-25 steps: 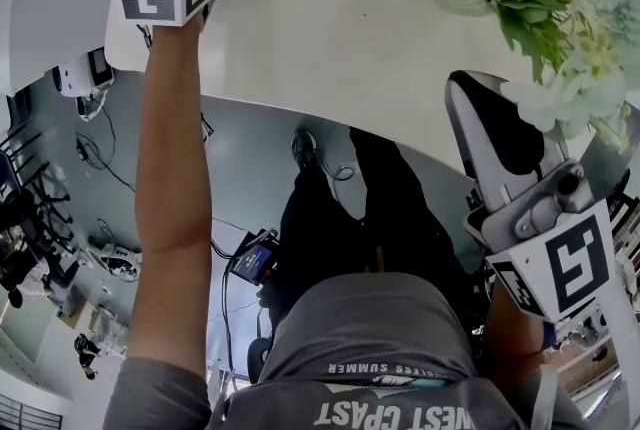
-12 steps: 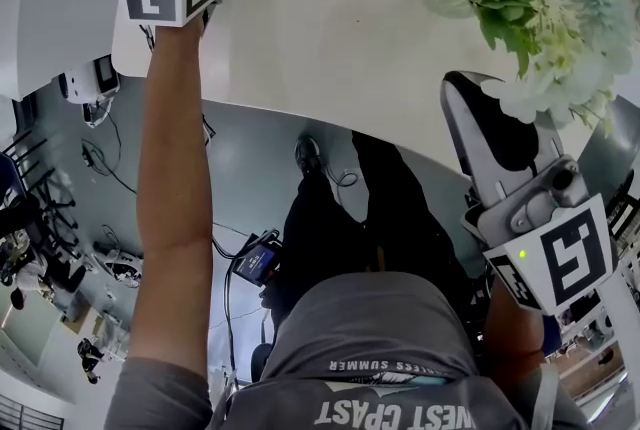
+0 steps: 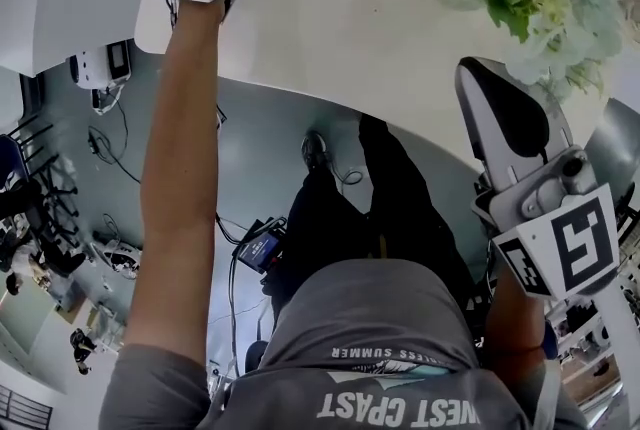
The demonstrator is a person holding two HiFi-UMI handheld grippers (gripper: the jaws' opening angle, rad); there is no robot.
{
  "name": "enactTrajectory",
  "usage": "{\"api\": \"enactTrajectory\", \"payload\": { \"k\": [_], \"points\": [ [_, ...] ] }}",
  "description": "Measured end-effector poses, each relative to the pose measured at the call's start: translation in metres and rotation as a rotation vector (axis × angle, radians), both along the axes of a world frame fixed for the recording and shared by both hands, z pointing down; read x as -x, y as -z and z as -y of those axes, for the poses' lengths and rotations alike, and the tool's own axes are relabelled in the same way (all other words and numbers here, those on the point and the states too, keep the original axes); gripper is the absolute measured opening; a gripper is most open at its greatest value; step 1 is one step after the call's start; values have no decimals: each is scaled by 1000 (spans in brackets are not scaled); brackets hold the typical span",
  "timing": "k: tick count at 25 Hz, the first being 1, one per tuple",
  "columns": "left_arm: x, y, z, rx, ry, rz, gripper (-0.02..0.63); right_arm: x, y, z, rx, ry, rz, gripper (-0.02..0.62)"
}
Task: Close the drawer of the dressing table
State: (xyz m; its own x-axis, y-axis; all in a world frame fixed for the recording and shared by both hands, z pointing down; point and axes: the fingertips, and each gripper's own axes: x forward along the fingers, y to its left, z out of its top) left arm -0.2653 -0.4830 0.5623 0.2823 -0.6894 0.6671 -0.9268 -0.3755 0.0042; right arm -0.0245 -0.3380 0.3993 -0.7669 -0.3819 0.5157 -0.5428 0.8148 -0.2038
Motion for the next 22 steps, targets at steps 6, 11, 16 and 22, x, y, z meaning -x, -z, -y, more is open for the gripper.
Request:
{"api": "enactTrajectory", "payload": {
  "k": [6,11,16,22],
  "points": [
    [-2,9,-27,33,-6,10,123,-2,17,-9,-38,2,16,2],
    [-3,48,-57,-20,-1,12,35,-2,45,-19,-96,5,33,2],
    [-14,117,-85,-148,-6,-1,3,-2,72,-36,-169,14,52,2],
    [-47,221,-121,-330,-63,-4,3,-4,108,-57,-229,41,81,3]
  ]
}}
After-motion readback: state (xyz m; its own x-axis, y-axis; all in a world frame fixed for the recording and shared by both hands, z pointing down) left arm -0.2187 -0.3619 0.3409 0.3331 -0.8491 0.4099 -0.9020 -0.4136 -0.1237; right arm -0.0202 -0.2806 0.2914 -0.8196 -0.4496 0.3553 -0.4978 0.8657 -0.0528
